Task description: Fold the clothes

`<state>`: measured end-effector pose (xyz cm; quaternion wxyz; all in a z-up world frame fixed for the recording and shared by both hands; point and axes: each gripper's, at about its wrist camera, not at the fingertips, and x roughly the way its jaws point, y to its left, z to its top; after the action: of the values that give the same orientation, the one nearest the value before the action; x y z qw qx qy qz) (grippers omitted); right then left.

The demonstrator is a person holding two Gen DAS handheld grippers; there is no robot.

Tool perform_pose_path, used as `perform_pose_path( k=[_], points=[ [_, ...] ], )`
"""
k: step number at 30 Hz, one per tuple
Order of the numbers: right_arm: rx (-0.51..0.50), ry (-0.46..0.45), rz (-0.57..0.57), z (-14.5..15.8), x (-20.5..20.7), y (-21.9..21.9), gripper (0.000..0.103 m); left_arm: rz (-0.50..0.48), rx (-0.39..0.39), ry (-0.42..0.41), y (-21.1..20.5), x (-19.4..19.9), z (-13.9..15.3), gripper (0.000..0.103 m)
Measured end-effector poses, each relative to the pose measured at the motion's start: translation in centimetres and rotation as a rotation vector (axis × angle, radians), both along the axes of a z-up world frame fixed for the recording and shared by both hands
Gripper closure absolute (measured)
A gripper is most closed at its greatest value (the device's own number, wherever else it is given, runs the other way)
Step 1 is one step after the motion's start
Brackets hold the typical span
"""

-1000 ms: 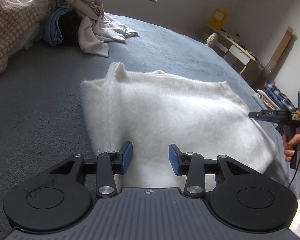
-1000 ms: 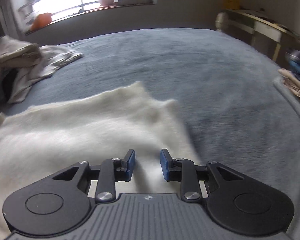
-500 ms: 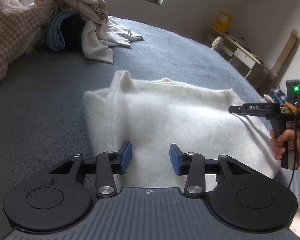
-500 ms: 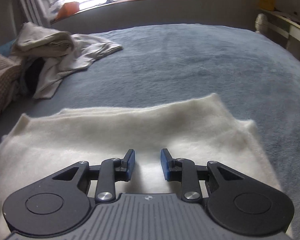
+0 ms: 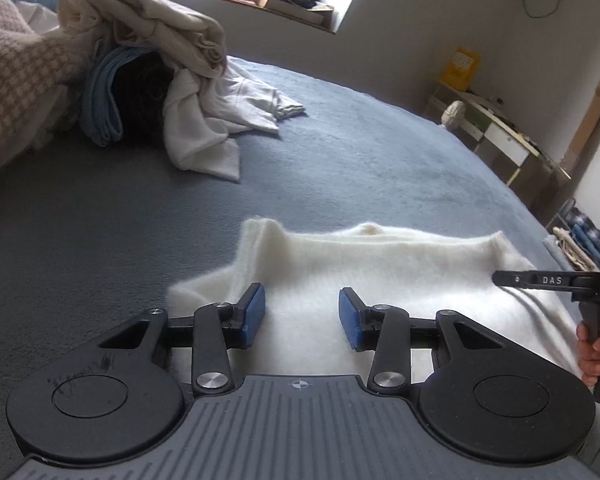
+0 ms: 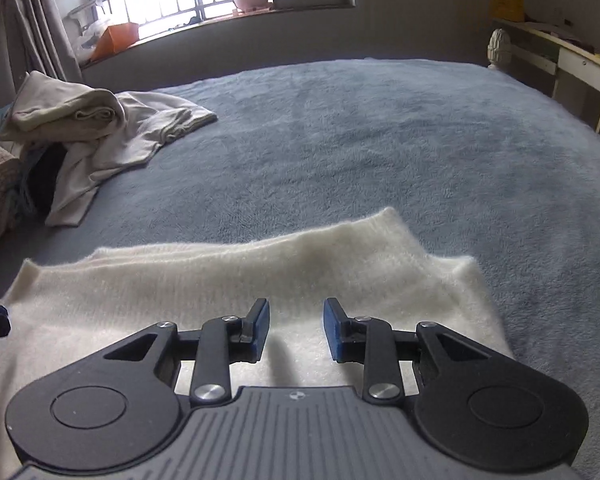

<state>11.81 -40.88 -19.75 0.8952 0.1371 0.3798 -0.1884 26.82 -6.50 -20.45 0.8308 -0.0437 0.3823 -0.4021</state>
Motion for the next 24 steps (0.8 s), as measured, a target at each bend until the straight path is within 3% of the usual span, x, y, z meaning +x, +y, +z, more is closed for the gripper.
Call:
perform_pose_path(
  k=[4,7,12,24],
  points=[
    [-0.002,-0.004,-0.078,0.0,-0.1,-1.9,0.072,-0.008,-0.043,0.011,0.9,0.4,-0.1,0.065],
    [-0.065,-0.004,-0.038,0.7,0.1,-1.2,0.071,-0.041,-0.053,-0.022,0.1,0.1,0.2,0.058],
    [-0.030,0.019,0.025,-0.2,2.0,-0.4,0.071,-0.041,-0.003,-0.025,-2.1,2.0,-0.4,0.056],
    [0.113,-0.047,-0.122,-1.3,3.6,-4.0,0.072,-0.006,-0.024,0.022,-2.3,4.1,-1.4,0.056]
  ],
)
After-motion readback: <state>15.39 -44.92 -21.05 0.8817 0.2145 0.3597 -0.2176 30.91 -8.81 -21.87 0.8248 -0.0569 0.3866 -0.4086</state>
